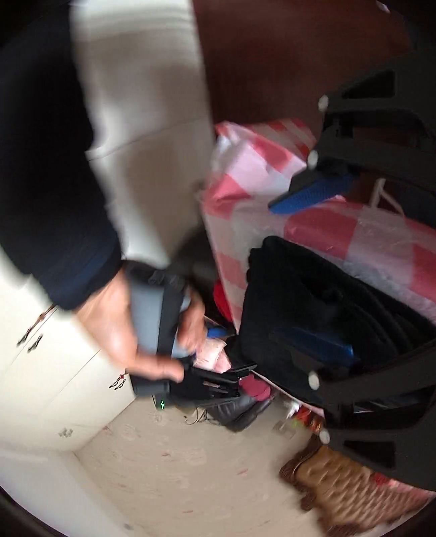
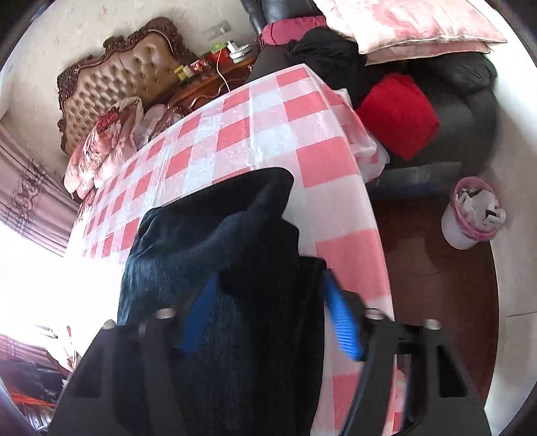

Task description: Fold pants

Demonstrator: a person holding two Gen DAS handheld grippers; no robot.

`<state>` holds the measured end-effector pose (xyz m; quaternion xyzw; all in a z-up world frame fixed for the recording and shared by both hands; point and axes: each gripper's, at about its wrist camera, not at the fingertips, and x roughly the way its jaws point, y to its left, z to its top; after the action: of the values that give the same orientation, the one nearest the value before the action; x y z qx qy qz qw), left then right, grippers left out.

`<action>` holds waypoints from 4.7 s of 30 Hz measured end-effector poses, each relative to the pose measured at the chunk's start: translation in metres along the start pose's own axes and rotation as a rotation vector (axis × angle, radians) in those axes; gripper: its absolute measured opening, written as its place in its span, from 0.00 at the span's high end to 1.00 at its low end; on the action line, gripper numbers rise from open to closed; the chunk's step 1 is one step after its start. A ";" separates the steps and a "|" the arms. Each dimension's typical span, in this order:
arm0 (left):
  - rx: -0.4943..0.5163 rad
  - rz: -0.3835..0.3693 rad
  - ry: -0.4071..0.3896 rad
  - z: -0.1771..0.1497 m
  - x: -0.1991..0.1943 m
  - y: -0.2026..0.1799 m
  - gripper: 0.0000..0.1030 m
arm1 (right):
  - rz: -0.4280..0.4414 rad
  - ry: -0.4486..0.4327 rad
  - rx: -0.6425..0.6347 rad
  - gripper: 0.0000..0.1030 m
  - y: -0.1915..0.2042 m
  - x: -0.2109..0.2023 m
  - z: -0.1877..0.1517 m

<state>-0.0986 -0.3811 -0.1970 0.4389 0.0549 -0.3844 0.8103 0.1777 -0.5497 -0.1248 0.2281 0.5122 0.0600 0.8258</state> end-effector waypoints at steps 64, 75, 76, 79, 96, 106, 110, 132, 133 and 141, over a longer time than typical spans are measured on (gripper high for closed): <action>-1.058 -0.041 0.351 -0.069 -0.095 0.185 0.02 | -0.564 -0.487 -0.063 0.22 0.114 -0.143 -0.259; -1.045 -0.019 0.362 -0.061 -0.098 0.182 0.02 | -0.575 -0.488 -0.057 0.21 0.111 -0.148 -0.261; -1.043 -0.022 0.361 -0.060 -0.098 0.181 0.02 | -0.575 -0.486 -0.056 0.21 0.111 -0.147 -0.262; -1.034 -0.017 0.359 -0.058 -0.097 0.179 0.02 | -0.576 -0.482 -0.057 0.21 0.111 -0.146 -0.263; -1.051 -0.031 0.366 -0.062 -0.089 0.177 0.02 | -0.572 -0.471 -0.054 0.21 0.106 -0.143 -0.265; -1.037 -0.024 0.367 -0.058 -0.087 0.176 0.02 | -0.570 -0.468 -0.050 0.21 0.104 -0.143 -0.266; -1.034 -0.023 0.363 -0.057 -0.087 0.176 0.02 | -0.570 -0.469 -0.050 0.21 0.104 -0.143 -0.266; -1.034 -0.021 0.358 -0.054 -0.088 0.175 0.02 | -0.570 -0.466 -0.051 0.21 0.102 -0.142 -0.266; -1.035 -0.022 0.357 -0.055 -0.088 0.176 0.02 | -0.569 -0.466 -0.050 0.21 0.102 -0.143 -0.266; -1.034 -0.020 0.356 -0.054 -0.088 0.175 0.02 | -0.568 -0.466 -0.050 0.21 0.102 -0.143 -0.266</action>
<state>-0.0291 -0.2342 -0.0748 0.0412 0.3773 -0.2347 0.8949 -0.1076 -0.4227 -0.0618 0.0639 0.3515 -0.2129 0.9094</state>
